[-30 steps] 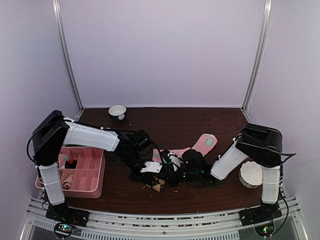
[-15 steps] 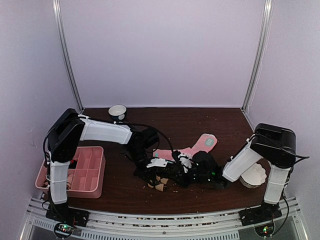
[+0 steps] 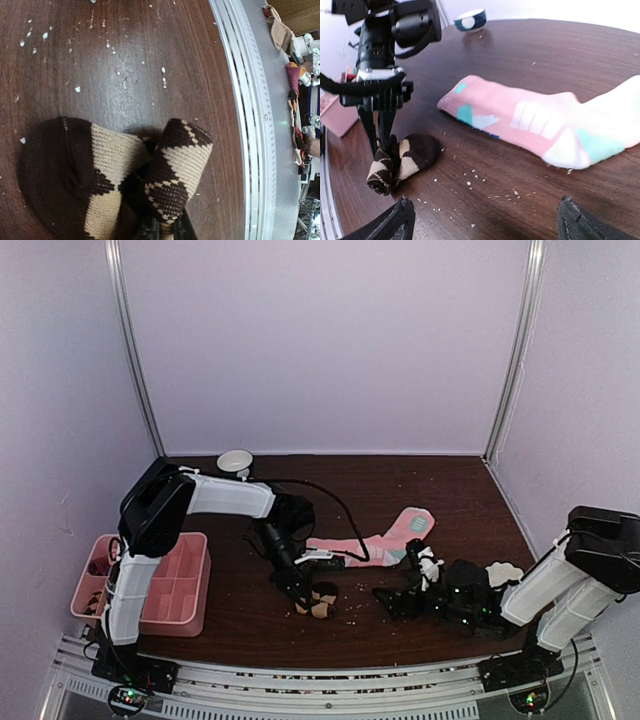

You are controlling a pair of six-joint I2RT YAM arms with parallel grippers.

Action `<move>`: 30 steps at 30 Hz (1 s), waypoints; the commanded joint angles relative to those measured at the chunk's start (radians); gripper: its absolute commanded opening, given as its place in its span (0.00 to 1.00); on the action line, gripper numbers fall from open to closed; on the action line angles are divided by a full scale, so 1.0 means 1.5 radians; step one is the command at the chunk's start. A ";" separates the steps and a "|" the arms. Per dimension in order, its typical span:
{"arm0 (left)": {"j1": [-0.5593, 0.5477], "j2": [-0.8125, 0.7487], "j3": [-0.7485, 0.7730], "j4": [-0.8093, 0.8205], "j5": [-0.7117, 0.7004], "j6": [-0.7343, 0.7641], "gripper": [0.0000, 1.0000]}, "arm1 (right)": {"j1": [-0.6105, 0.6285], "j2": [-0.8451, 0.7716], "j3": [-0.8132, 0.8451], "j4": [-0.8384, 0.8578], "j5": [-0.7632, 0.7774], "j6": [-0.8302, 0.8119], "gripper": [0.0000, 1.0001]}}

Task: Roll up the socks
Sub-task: Roll the sock.

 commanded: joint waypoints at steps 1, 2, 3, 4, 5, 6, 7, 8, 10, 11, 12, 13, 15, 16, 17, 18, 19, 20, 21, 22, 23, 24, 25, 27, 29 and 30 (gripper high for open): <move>0.000 0.062 0.001 -0.035 -0.074 -0.002 0.00 | -0.019 0.040 -0.067 0.232 0.056 0.032 1.00; 0.000 0.067 0.006 -0.039 -0.076 -0.004 0.00 | -0.010 0.046 -0.047 0.218 0.015 -0.021 1.00; 0.000 0.072 0.010 -0.042 -0.077 -0.009 0.00 | 0.014 0.041 -0.028 0.174 0.028 -0.065 1.00; 0.000 0.076 0.014 -0.044 -0.080 -0.012 0.00 | 0.043 0.029 -0.009 0.095 0.053 -0.120 1.00; 0.001 0.081 0.018 -0.049 -0.080 -0.014 0.00 | 0.078 0.019 0.010 0.039 0.081 -0.170 1.00; 0.002 0.083 0.021 -0.052 -0.080 -0.016 0.00 | 0.107 0.014 0.027 0.003 0.096 -0.215 1.00; 0.003 0.086 0.024 -0.054 -0.079 -0.015 0.00 | 0.128 0.015 0.039 -0.015 0.104 -0.255 1.00; 0.003 0.090 0.030 -0.059 -0.079 -0.015 0.00 | 0.149 0.019 0.044 -0.014 0.114 -0.286 0.99; 0.004 0.102 0.044 -0.073 -0.078 -0.015 0.00 | 0.181 0.029 0.057 -0.007 0.098 -0.351 0.93; 0.006 0.108 0.051 -0.081 -0.076 -0.013 0.00 | 0.193 0.033 0.072 -0.025 0.090 -0.373 0.89; 0.007 0.111 0.055 -0.084 -0.074 -0.013 0.00 | 0.206 0.040 0.100 -0.068 0.083 -0.397 0.85; 0.008 0.113 0.057 -0.087 -0.072 -0.013 0.00 | 0.212 0.047 0.127 -0.111 0.080 -0.419 0.81; 0.010 0.114 0.059 -0.089 -0.069 -0.011 0.00 | 0.220 0.074 0.172 -0.149 0.070 -0.454 0.74; 0.010 0.115 0.059 -0.091 -0.070 -0.011 0.00 | 0.220 0.086 0.191 -0.160 0.057 -0.469 0.71; 0.011 0.118 0.060 -0.093 -0.069 -0.010 0.00 | 0.220 0.101 0.211 -0.179 0.048 -0.484 0.68; 0.010 0.118 0.061 -0.096 -0.069 -0.008 0.00 | 0.220 0.115 0.241 -0.201 0.039 -0.498 0.65; 0.011 0.119 0.063 -0.098 -0.068 -0.006 0.00 | 0.220 0.129 0.262 -0.228 0.032 -0.510 0.62; 0.011 0.120 0.065 -0.100 -0.068 -0.004 0.00 | 0.219 0.143 0.280 -0.244 0.026 -0.522 0.58; 0.011 0.121 0.067 -0.102 -0.068 -0.003 0.00 | 0.217 0.155 0.295 -0.261 0.016 -0.532 0.55; 0.012 0.121 0.067 -0.103 -0.067 -0.003 0.00 | 0.214 0.167 0.310 -0.275 0.006 -0.540 0.51; 0.011 0.121 0.067 -0.103 -0.066 -0.001 0.00 | 0.209 0.180 0.322 -0.286 0.000 -0.544 0.47; 0.011 0.121 0.068 -0.104 -0.065 0.000 0.00 | 0.203 0.189 0.331 -0.295 -0.005 -0.547 0.44; 0.011 0.121 0.067 -0.105 -0.066 0.001 0.00 | 0.197 0.195 0.338 -0.303 -0.009 -0.550 0.42; 0.011 0.124 0.070 -0.106 -0.066 0.004 0.01 | 0.187 0.207 0.347 -0.311 -0.020 -0.554 0.41; 0.011 0.126 0.075 -0.110 -0.066 0.007 0.02 | 0.176 0.216 0.356 -0.323 -0.027 -0.560 0.40; 0.011 0.128 0.076 -0.111 -0.067 0.008 0.02 | 0.173 0.220 0.362 -0.331 -0.029 -0.564 0.39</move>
